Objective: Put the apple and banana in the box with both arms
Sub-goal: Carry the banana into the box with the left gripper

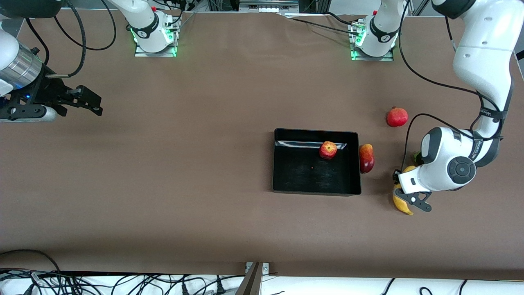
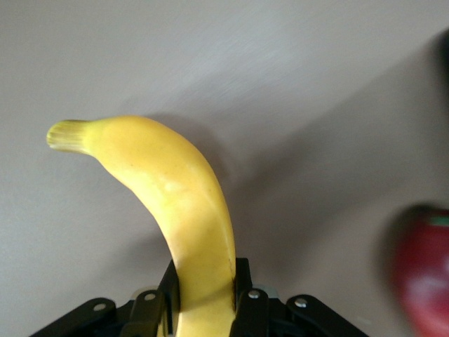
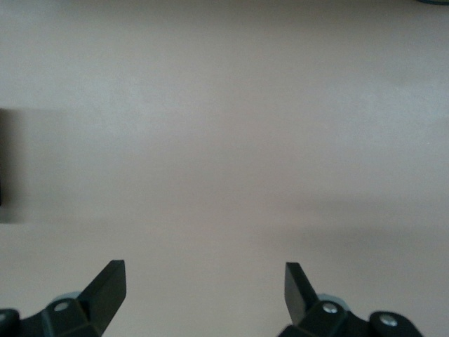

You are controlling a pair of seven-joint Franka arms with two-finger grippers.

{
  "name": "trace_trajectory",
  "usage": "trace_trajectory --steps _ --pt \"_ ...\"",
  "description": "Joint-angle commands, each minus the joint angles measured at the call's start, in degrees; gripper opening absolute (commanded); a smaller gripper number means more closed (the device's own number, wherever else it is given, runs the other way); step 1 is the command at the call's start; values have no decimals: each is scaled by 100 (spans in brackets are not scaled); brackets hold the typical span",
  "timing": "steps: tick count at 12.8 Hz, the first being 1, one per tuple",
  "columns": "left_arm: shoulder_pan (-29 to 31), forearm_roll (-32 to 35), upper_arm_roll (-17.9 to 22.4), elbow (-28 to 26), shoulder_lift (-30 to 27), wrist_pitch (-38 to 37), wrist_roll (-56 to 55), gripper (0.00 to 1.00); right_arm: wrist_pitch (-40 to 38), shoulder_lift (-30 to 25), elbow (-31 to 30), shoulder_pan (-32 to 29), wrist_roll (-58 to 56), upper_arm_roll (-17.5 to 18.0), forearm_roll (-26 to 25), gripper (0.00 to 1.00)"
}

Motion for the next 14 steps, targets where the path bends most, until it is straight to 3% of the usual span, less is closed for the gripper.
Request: trace_trajectory --steps 1,4,5,8,10,13,14 --pt "-130 22 -554 241 -583 -977 -241 0 -5 22 96 -31 -30 37 -80 100" --pt "-287 -136 -1424 463 -601 -1551 -1897 0 -5 22 96 -39 -30 46 -71 100" --pt "-523 -145 -1531 436 -575 -1552 -2661 0 -5 22 96 -39 -30 37 -71 100" --pt "-1411 -40 -1497 419 -103 -1220 -3976 0 3 22 96 -48 -30 37 -71 100" --pt "-1491 -83 -1497 348 206 -412 -4066 0 -5 22 96 -48 -30 37 -71 100" --pt "-1589 -48 -1480 340 514 -59 -4075 0 3 31 96 -57 -30 46 -71 100" --pt "-1589 -48 -1480 331 602 -31 -4075 7 3 31 96 -57 -30 37 -62 100"
